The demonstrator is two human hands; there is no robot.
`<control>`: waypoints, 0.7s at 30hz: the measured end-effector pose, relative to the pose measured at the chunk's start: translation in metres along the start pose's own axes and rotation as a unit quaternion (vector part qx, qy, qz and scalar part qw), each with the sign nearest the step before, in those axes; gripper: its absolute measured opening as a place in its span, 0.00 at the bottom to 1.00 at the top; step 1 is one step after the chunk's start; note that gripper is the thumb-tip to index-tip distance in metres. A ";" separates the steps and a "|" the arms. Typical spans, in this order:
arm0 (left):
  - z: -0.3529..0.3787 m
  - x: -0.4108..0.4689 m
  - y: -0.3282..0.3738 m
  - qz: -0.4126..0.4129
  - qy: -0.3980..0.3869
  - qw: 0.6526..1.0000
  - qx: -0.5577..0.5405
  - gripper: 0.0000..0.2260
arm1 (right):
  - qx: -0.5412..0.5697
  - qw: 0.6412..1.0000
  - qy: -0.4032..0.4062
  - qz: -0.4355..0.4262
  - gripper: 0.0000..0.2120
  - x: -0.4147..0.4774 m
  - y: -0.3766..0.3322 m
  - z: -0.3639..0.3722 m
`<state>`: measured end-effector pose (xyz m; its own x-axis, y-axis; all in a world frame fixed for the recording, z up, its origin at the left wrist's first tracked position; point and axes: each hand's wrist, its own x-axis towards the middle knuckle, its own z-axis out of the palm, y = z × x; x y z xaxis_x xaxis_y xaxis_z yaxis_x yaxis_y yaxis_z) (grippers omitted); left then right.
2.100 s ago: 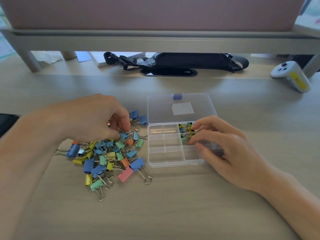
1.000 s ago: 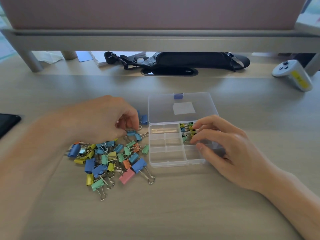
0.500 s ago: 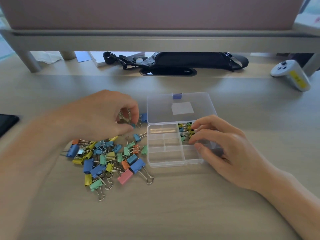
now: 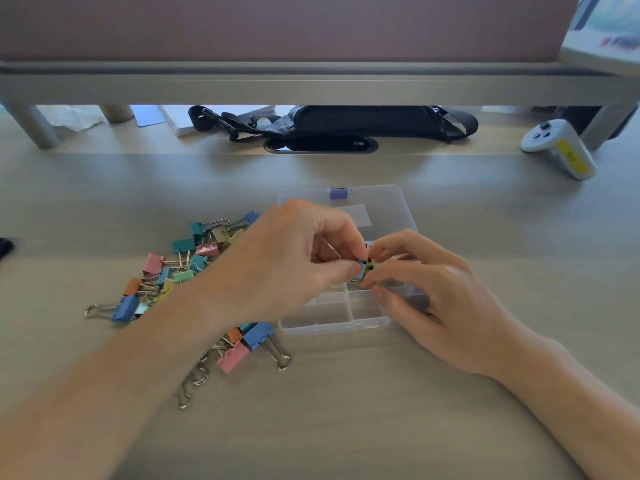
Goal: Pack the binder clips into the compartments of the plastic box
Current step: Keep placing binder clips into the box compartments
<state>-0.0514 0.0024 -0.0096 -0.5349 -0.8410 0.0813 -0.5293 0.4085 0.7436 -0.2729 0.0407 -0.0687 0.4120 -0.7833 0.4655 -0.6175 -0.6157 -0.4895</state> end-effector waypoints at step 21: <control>0.019 -0.004 0.000 0.027 0.063 0.995 0.073 0.08 | 0.053 0.991 0.087 0.090 0.09 0.005 -0.004 -0.003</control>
<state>-0.0618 0.0129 -0.0228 -0.4829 -0.8507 0.2076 -0.5967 0.4932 0.6330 -0.2702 0.0397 -0.0617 0.1752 -0.8601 0.4791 -0.5927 -0.4807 -0.6463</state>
